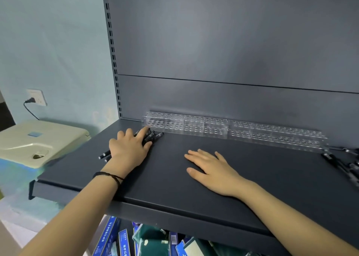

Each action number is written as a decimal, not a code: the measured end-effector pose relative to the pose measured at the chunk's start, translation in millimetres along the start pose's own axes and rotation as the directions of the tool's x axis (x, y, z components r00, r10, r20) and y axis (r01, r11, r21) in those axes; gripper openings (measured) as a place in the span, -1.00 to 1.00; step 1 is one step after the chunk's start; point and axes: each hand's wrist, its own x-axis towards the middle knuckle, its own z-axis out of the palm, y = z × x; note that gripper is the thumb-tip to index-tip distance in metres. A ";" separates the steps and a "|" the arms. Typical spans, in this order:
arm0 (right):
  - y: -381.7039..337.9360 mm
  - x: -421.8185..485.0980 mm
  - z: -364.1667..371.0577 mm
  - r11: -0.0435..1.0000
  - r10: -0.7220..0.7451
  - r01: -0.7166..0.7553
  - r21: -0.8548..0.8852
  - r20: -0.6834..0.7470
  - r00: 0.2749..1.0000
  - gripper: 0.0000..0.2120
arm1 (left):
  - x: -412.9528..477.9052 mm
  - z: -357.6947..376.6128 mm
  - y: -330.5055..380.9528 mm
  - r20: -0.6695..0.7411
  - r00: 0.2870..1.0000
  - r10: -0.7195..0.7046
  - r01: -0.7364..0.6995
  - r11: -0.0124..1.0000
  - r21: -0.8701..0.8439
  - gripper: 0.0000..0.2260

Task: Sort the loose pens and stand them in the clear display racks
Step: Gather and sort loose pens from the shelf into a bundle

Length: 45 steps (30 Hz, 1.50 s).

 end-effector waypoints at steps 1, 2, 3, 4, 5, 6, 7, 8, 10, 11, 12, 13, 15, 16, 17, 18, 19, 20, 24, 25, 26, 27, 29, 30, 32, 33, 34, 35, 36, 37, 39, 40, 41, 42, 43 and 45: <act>0.4 -0.2 0.2 1.000 -0.001 0.001 0.003 -0.002 1.000 -0.48 | 0.8 -0.4 0.3 0.000 1.000 -0.024 0.024 1.000 0.010 -0.51; 0.7 0.2 0.3 1.000 -0.002 0.002 0.007 -0.003 1.000 -0.48 | 1.7 -0.2 0.5 0.002 0.999 -0.046 0.046 0.999 0.019 -0.51; 1.0 0.2 0.4 1.000 -0.004 0.004 0.010 -0.004 1.000 -0.48 | 3.2 0.4 0.6 0.008 0.998 -0.060 0.059 0.998 0.027 -0.49; 1.0 0.4 0.3 1.000 -0.005 0.005 0.011 -0.005 1.000 -0.48 | 4.8 1.1 0.5 0.021 0.998 -0.063 0.062 0.997 0.036 -0.47; 1.1 0.5 0.2 1.000 -0.005 0.005 0.011 -0.006 1.000 -0.48 | 6.2 1.1 0.2 0.041 0.997 -0.060 0.058 0.998 0.038 -0.43; 1.2 0.7 0.2 1.000 -0.006 0.006 0.011 -0.007 1.000 -0.48 | 7.6 0.8 -0.6 0.061 0.997 -0.052 0.051 0.999 0.021 -0.39; 1.4 0.8 0.2 1.000 -0.006 0.006 0.012 -0.006 1.000 -0.48 | 9.1 -0.4 -2.0 0.080 0.996 -0.043 0.044 0.999 -0.014 -0.34; 1.6 0.8 0.0 1.000 -0.006 0.006 0.013 -0.005 1.000 -0.48 | 10.8 -1.8 -4.5 0.101 0.994 -0.036 0.042 0.997 -0.061 -0.29; 1.9 0.8 -0.1 1.000 -0.007 0.007 0.014 -0.003 1.000 -0.48 | 12.4 -5.1 -11.5 0.130 0.991 -0.037 0.057 0.986 -0.155 -0.22; 1.9 0.9 0.2 1.000 -0.008 0.008 0.013 -0.003 1.000 -0.48 | 12.9 -5.3 -15.6 0.139 0.989 -0.041 0.066 0.981 -0.183 -0.19; 2.0 1.2 0.4 1.000 -0.009 0.009 0.013 -0.004 1.000 -0.48 | 12.9 -5.0 -19.1 0.148 0.988 -0.038 0.066 0.979 -0.194 -0.18; 2.0 1.4 0.6 1.000 -0.009 0.010 0.012 -0.006 1.000 -0.48 | 12.0 -4.4 -21.6 0.161 0.987 -0.026 0.057 0.980 -0.190 -0.17; 2.3 2.7 1.3 1.000 -0.009 0.009 0.012 -0.012 1.000 -0.48 | 8.4 -2.6 -23.0 0.176 0.984 0.003 0.028 0.985 -0.171 -0.20; 2.4 3.1 1.7 1.000 -0.010 0.010 0.010 -0.015 1.000 -0.48 | 6.1 -1.8 -21.8 0.177 0.984 0.010 0.020 0.986 -0.167 -0.22; 2.5 3.4 1.8 1.000 -0.011 0.011 0.010 -0.018 1.000 -0.48 | 3.9 -1.0 -20.5 0.162 0.987 0.013 0.013 0.987 -0.162 -0.23; 2.5 3.5 2.0 1.000 -0.014 0.014 0.012 -0.023 1.000 -0.49 | 2.5 -0.5 -19.2 0.118 0.993 0.019 -0.001 0.989 -0.147 -0.25; 2.3 3.0 2.0 1.000 -0.017 0.018 0.022 -0.032 0.999 -0.49 | 1.0 -0.5 -17.7 0.040 0.999 0.031 -0.026 0.993 -0.118 -0.26; 2.2 2.4 1.4 0.999 -0.021 0.024 0.042 -0.051 0.998 -0.51 | -0.3 -1.7 -16.0 -0.063 0.996 0.058 -0.064 0.994 -0.091 -0.27; 9.0 -5.0 -7.6 0.995 -0.022 0.040 0.090 -0.200 0.980 -0.62 | -3.8 -10.5 1.5 -0.343 0.888 0.306 -0.333 0.943 -0.022 -0.44; 12.7 -8.8 -11.7 0.996 -0.011 0.031 0.086 -0.226 0.974 -0.63 | -5.8 -14.2 8.6 -0.352 0.859 0.372 -0.391 0.920 0.020 -0.48; 16.8 -13.5 -15.9 0.998 -0.007 0.022 0.063 -0.238 0.971 -0.62 | -8.4 -18.4 16.8 -0.341 0.834 0.434 -0.442 0.895 0.060 -0.51; 22.1 -19.7 -20.4 1.000 -0.011 0.015 0.016 -0.241 0.971 -0.60 | -11.6 -21.9 26.3 -0.320 0.814 0.485 -0.484 0.871 0.090 -0.51; 37.0 -34.5 -28.7 0.994 -0.018 -0.006 -0.107 -0.226 0.974 -0.56 | -19.5 -26.7 47.9 -0.288 0.778 0.559 -0.547 0.827 0.129 -0.52; 46.5 -43.5 -33.1 0.987 -0.011 -0.026 -0.160 -0.223 0.975 -0.55 | -23.8 -27.7 61.0 -0.277 0.761 0.586 -0.572 0.808 0.139 -0.52; 69.3 -64.1 -41.1 0.968 0.031 -0.086 -0.235 -0.231 0.973 -0.53 | -33.1 -31.3 92.0 -0.251 0.735 0.630 -0.618 0.775 0.135 -0.53; 82.8 -76.1 -44.7 0.960 0.060 -0.121 -0.252 -0.238 0.969 -0.53 | -38.1 -33.7 109.7 -0.240 0.722 0.649 -0.639 0.758 0.128 -0.53; 96.6 -88.6 -48.0 0.953 0.088 -0.154 -0.260 -0.247 0.965 -0.53 | -43.5 -35.9 128.3 -0.228 0.711 0.665 -0.657 0.744 0.122 -0.53; 110.6 -102.2 -51.1 0.947 0.116 -0.185 -0.262 -0.257 0.959 -0.52 | -50.0 -38.7 147.5 -0.219 0.701 0.679 -0.672 0.731 0.116 -0.52; 125.0 -116.2 -53.9 0.941 0.141 -0.214 -0.262 -0.270 0.953 -0.52 | -56.6 -42.0 167.6 -0.215 0.691 0.690 -0.685 0.720 0.108 -0.51; 139.0 -130.4 -57.1 0.936 0.161 -0.237 -0.260 -0.284 0.945 -0.53 | -63.1 -45.9 188.3 -0.220 0.680 0.700 -0.698 0.709 0.099 -0.48; 167.1 -160.1 -63.7 0.927 0.196 -0.276 -0.253 -0.302 0.933 -0.53 | -77.4 -55.3 232.0 -0.230 0.660 0.715 -0.719 0.690 0.081 -0.43; 181.2 -174.8 -67.7 0.923 0.207 -0.290 -0.251 -0.310 0.928 -0.54 | -84.0 -60.8 254.2 -0.228 0.654 0.721 -0.726 0.683 0.081 -0.45; 195.3 -189.4 -72.3 0.921 0.213 -0.299 -0.251 -0.318 0.924 -0.55 | -90.3 -65.2 276.5 -0.231 0.645 0.728 -0.733 0.675 0.081 -0.49; 208.7 -203.9 -77.6 0.919 0.219 -0.306 -0.248 -0.325 0.920 -0.55 | -96.5 -68.6 298.5 -0.240 0.636 0.733 -0.742 0.667 0.071 -0.53; 221.7 -218.0 -83.2 0.919 0.224 -0.312 -0.243 -0.330 0.917 -0.56 | -103.1 -71.5 319.6 -0.255 0.631 0.732 -0.746 0.663 0.057 -0.54; 248.6 -244.8 -94.1 0.916 0.233 -0.321 -0.240 -0.333 0.914 -0.57 | -116.8 -77.2 360.0 -0.291 0.630 0.720 -0.743 0.668 0.041 -0.43</act>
